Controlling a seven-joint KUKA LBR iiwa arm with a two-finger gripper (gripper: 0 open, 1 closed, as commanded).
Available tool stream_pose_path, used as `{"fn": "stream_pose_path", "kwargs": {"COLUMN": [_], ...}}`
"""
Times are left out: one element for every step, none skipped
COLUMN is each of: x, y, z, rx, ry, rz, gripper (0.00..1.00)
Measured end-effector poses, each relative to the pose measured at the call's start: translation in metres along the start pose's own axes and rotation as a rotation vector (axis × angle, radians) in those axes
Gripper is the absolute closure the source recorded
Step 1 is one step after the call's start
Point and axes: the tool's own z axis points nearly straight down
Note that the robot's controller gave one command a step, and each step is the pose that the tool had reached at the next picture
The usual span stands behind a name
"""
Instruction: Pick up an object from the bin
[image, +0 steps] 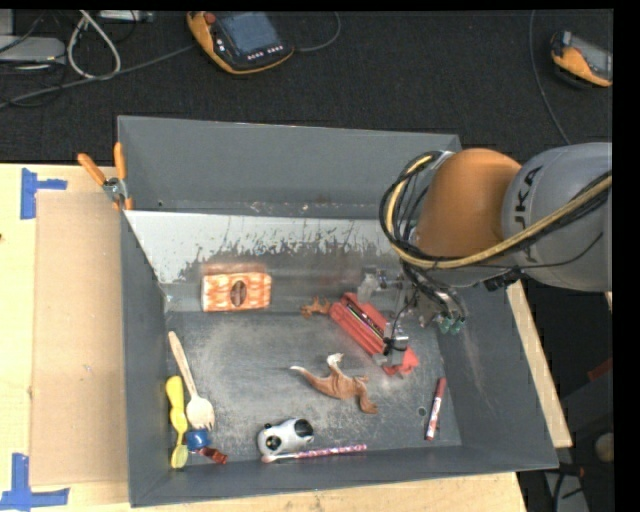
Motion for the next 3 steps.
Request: {"fn": "stream_pose_path", "kwargs": {"x": [0.021,-0.013,-0.013], "y": [0.014,-0.005,-0.005], "z": [0.038,0.046,0.046], "rx": [0.003,0.0,0.0], "ry": [-0.004,-0.013,-0.013], "rz": [-0.285,-0.254,-0.254], "gripper": [0.0,1.0,1.0]}}
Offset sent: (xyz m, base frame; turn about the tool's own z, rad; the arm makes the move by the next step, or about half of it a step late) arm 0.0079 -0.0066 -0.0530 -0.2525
